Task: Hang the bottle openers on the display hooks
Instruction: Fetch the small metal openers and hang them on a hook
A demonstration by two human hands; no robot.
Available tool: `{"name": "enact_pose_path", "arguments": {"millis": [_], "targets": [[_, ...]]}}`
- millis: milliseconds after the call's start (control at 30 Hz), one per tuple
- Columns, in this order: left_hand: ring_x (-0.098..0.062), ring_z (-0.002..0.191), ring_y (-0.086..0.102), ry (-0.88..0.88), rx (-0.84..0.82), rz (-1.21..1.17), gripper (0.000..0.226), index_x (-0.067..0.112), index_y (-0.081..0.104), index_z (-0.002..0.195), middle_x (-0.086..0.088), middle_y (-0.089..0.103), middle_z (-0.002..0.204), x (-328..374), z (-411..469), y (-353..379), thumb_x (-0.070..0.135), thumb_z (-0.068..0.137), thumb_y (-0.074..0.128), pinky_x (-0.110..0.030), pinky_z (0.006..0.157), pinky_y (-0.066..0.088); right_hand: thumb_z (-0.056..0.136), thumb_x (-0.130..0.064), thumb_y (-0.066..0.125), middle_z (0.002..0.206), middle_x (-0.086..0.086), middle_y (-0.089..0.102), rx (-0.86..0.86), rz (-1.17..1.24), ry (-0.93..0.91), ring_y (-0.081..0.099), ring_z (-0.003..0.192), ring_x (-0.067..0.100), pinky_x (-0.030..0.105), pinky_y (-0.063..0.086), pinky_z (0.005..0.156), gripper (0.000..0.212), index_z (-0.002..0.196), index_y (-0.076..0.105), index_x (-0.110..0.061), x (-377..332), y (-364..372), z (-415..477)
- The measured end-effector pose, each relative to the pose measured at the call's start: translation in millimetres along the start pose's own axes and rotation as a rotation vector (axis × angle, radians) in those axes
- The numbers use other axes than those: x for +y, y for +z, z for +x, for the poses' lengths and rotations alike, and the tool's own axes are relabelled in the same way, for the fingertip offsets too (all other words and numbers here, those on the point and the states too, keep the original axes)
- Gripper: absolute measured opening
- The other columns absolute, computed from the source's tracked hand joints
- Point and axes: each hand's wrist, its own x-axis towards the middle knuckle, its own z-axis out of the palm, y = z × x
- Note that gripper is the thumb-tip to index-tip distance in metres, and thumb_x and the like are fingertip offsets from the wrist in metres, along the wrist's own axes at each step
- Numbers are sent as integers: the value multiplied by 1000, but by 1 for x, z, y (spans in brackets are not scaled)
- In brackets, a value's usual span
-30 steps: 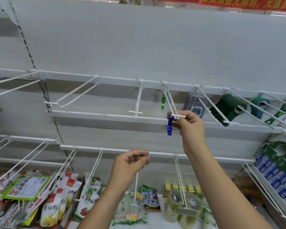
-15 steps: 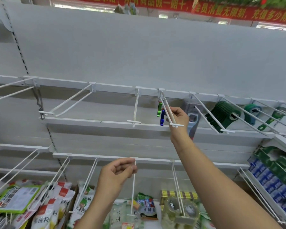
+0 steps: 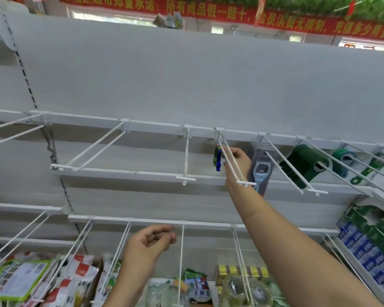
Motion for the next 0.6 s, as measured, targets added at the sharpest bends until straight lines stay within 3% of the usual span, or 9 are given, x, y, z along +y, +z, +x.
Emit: {"name": "enact_pose_path", "arguments": {"millis": [200, 300, 433, 600], "targets": [[-26, 81, 76, 14, -26, -6, 21, 6, 73, 98, -15, 77, 82, 0, 5, -1, -9, 83, 70, -26, 73, 60, 90, 0, 66, 63, 7, 58, -2, -3, 18, 55, 42, -1, 12, 42, 43, 9, 81, 65, 0, -2, 2, 3], [-26, 82, 76, 8, -46, -5, 22, 6, 73, 99, -15, 78, 83, -1, 5, 1, -8, 83, 70, -23, 72, 60, 88, -7, 71, 80, 11, 67, -13, 8, 72, 60, 64, 12, 12, 47, 52, 14, 97, 71, 3, 5, 0, 4], [-28, 84, 76, 1, -77, 4, 21, 9, 75, 97, -14, 78, 83, -3, 2, 3, -7, 84, 70, -28, 76, 59, 89, -5, 69, 109, 19, 70, 23, 51, 115, 63, 78, 12, 17, 51, 66, 29, 117, 68, 2, 11, -14, -12], [-23, 87, 76, -30, -134, -6, 18, 9, 74, 102, -11, 78, 86, -7, -8, 16, 0, 88, 68, -36, 85, 58, 91, -12, 70, 93, 1, 72, -69, -100, 46, 66, 84, 12, 21, 55, 73, 12, 101, 72, -15, 11, -58, -77]]}}
